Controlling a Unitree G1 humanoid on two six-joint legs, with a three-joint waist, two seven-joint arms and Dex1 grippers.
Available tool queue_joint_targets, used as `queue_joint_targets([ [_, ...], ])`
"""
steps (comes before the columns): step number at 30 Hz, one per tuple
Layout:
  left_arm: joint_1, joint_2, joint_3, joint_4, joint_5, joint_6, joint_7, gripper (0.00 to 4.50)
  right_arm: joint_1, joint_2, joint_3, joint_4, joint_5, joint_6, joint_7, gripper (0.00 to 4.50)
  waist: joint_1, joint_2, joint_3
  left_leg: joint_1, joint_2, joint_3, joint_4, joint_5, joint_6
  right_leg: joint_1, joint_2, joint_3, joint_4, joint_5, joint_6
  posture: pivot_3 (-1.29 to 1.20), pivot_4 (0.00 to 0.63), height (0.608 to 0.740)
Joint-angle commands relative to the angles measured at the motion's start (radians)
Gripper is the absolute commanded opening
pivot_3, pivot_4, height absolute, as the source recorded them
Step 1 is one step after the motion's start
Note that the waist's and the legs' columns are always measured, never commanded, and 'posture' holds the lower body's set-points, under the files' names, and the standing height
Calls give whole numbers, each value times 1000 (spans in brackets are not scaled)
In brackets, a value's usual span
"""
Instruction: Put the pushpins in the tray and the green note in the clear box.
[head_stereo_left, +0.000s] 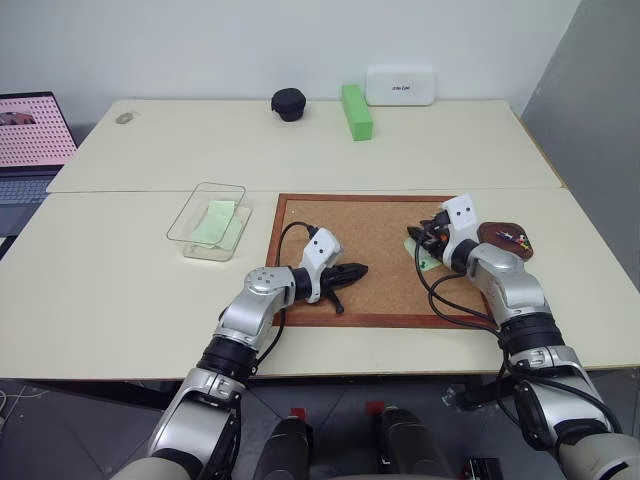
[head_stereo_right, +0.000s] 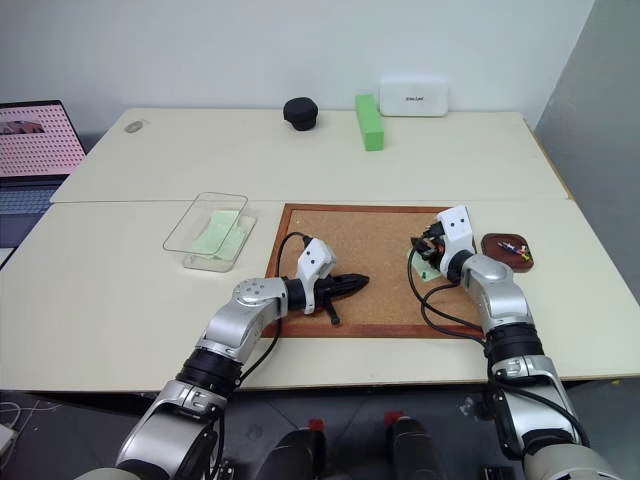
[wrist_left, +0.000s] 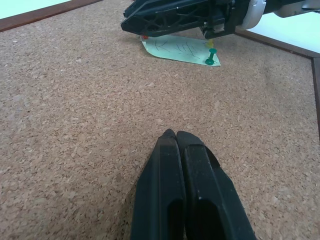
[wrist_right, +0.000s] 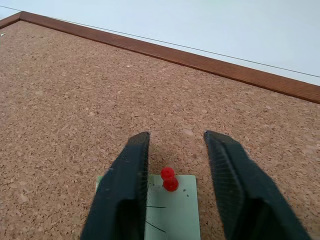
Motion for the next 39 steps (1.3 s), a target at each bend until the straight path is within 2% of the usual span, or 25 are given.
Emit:
queue_joint_targets([
  [1, -8, -4, 18, -17, -9, 20, 4, 0, -2, -4, -12, 6, -10, -9, 5, 792, 0, 0, 0, 0, 0, 0, 0, 0, 0, 0, 0, 0, 0, 0, 0, 0, 150, 740],
  [4, -14, -4, 22, -14, -7, 23, 3, 0, 3, -3, -11, 6, -11, -6, 8, 99, 0, 0, 0, 0, 0, 0, 0, 0, 0, 0, 0, 0, 0, 0, 0, 0, 150, 740],
  [5, -16, -3, 23, -13, -6, 23, 2, 0, 5, -4, -9, 6, -12, -5, 10, 12, 0, 0, 0, 0, 0, 0, 0, 0, 0, 0, 0, 0, 0, 0, 0, 0, 150, 740],
  [13, -26, 1, 28, -9, -5, 24, -2, 0, 4, -13, -22, 1, -12, -2, 17, 12, 0, 0, 0, 0, 0, 0, 0, 0, 0, 0, 0, 0, 0, 0, 0, 0, 150, 740],
  [18, -28, -1, 28, -9, -7, 27, -2, 0, 9, 1, -77, -104, 59, 25, 18, 12, 0, 0, 0, 0, 0, 0, 0, 0, 0, 0, 0, 0, 0, 0, 0, 0, 150, 740],
  [39, -46, 9, -14, 12, 20, 91, -49, 0, 73, -24, -80, -252, 56, 64, 25, 12, -1, 0, 0, -1, 0, 0, 0, 0, 0, -1, 0, 0, 0, 0, 0, 0, 150, 740],
])
